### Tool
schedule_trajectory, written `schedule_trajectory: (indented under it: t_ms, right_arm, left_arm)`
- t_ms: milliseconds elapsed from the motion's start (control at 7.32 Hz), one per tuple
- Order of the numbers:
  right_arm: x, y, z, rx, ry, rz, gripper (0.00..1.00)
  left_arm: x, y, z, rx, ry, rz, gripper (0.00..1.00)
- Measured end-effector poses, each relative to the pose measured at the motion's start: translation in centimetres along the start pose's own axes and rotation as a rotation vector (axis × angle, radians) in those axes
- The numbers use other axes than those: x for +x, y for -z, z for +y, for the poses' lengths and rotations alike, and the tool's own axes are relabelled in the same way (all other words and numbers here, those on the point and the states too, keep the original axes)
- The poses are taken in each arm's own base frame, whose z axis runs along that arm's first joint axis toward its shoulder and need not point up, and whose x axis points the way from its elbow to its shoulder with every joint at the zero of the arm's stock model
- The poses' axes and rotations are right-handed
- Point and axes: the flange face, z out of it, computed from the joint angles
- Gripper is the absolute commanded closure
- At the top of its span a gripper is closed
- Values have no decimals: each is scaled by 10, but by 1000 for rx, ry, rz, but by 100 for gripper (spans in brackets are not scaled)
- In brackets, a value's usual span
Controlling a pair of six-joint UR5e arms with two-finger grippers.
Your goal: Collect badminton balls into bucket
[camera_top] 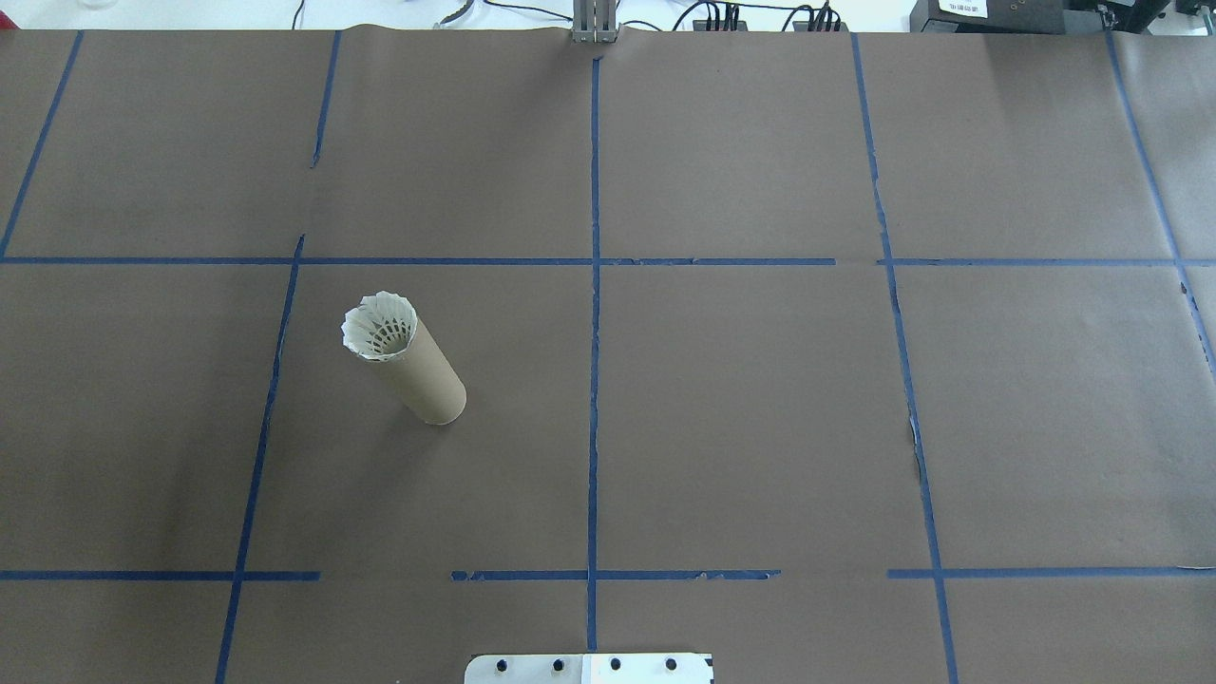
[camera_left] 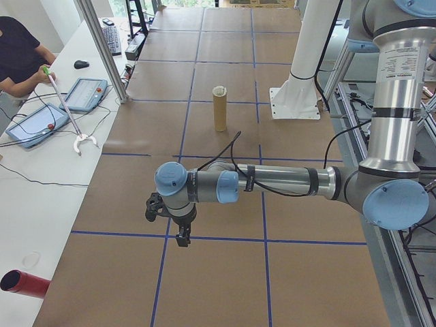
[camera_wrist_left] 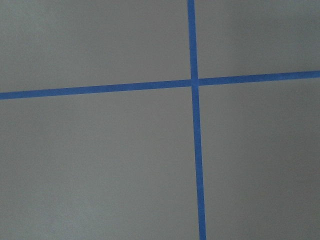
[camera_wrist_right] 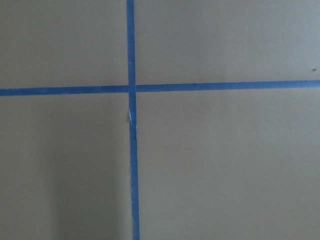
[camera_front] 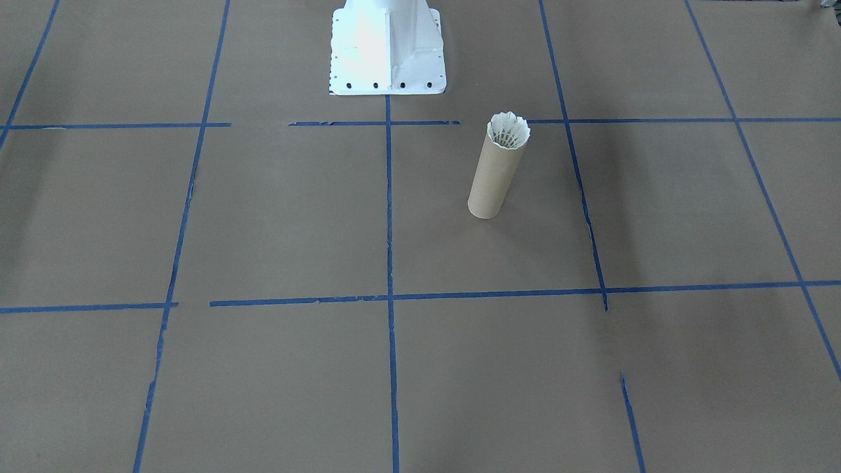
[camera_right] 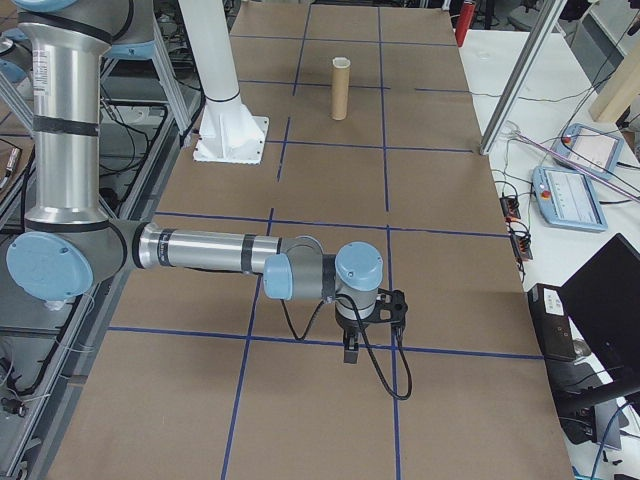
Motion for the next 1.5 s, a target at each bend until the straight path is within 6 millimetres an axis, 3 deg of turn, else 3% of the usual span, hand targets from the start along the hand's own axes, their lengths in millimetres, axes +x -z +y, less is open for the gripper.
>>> schedule_trajectory:
  t_ms: [410, 1504]
  right_arm:
    - [0, 0, 0, 0, 0, 0, 0]
    - [0, 0, 0, 0, 0, 0, 0]
  left_arm:
    - [-9, 9, 13, 17, 19, 0, 0]
    - [-7, 12, 11, 23, 16, -2, 0]
